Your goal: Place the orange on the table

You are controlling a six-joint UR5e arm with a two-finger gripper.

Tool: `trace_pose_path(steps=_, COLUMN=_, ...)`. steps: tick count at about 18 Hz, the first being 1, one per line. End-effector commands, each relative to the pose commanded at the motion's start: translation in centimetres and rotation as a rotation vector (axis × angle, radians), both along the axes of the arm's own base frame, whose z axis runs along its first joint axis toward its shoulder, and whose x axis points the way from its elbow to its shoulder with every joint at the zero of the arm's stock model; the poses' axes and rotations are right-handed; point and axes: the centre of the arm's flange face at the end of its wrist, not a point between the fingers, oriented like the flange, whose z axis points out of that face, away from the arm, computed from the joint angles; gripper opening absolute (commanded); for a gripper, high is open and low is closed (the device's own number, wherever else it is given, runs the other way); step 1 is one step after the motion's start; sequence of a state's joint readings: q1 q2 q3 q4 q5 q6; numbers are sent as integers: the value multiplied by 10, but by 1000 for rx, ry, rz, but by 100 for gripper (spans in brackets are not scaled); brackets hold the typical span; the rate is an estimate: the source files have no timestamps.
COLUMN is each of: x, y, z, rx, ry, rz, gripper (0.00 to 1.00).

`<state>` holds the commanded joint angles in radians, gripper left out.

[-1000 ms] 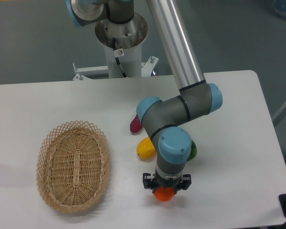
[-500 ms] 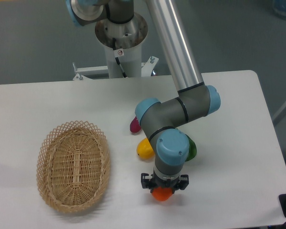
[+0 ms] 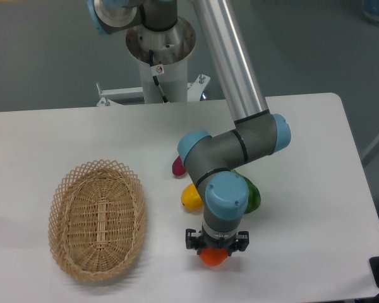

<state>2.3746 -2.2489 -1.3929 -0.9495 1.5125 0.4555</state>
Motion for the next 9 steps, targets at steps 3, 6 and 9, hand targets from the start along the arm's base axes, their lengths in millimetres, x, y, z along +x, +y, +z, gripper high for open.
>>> trace_pose_path(steps=3, x=-5, y=-1, z=43, rx=46, ry=65, rz=-32, gripper=100)
trace_pose_path(steps=6, x=-7, y=-6, z=82, rx=63, ry=155, rz=-91, gripper=100)
trace_pose_path(steps=9, x=-15, y=-20, z=126, rx=66, ry=230, rz=-103, gripper=100)
